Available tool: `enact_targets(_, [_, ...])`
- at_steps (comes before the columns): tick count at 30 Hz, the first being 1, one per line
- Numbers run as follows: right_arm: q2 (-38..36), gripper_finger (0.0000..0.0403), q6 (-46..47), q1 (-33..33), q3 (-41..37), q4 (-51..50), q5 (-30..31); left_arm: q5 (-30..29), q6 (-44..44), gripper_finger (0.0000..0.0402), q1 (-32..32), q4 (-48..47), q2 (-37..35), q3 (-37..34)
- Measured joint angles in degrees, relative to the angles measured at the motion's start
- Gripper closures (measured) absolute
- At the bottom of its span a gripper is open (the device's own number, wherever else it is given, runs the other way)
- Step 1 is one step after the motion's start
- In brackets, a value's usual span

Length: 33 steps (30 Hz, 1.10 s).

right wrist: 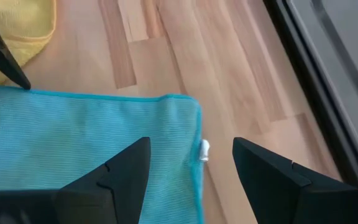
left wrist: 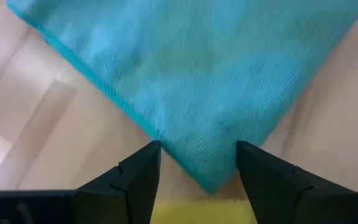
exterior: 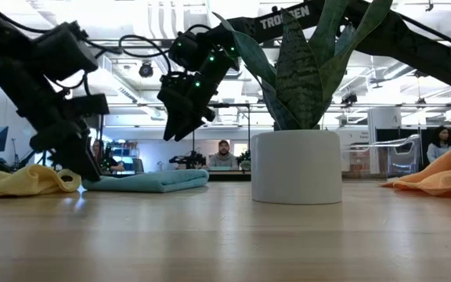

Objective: Fold microfiber towels
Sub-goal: Fold the blue microfiber cloth

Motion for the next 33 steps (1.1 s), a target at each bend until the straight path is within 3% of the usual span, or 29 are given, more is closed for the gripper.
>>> enact_targets(11, [-0.8,0.0177,-3.2,0.9,0.0,-3.9,-0.1,-1.7,-0.3,0.0206,-0.1,2.9,7.2,0.7])
enact_targets(15, [-0.8,0.0177,-0.1,1.5,0.0,-4.6,-0.8,-1.8,-7.8,0.0206,0.1,4.4,6.5,1.9])
enact_targets(19, [-0.8,0.0177,3.0,2.3,0.0,-7.0,-1.9,-3.7,-7.7,0.0206,0.1,2.2,-0.1,4.0])
enact_targets(25, [-0.8,0.0177,10.7,2.7,0.0,-6.7,-2.2,-7.0,-7.0,0.0206,0.0,2.2,-16.0,2.0])
enact_targets(28, [-0.8,0.0177,13.8,0.9,0.0,-6.4,-3.0,-4.8,-5.1,0.0206,0.0,2.4,-22.8,0.3])
enact_targets(33, [-0.2,0.0177,19.3,-1.1,0.0,-1.5,-10.2,1.4,-3.1,0.0206,0.0,2.5,-29.7,-2.2])
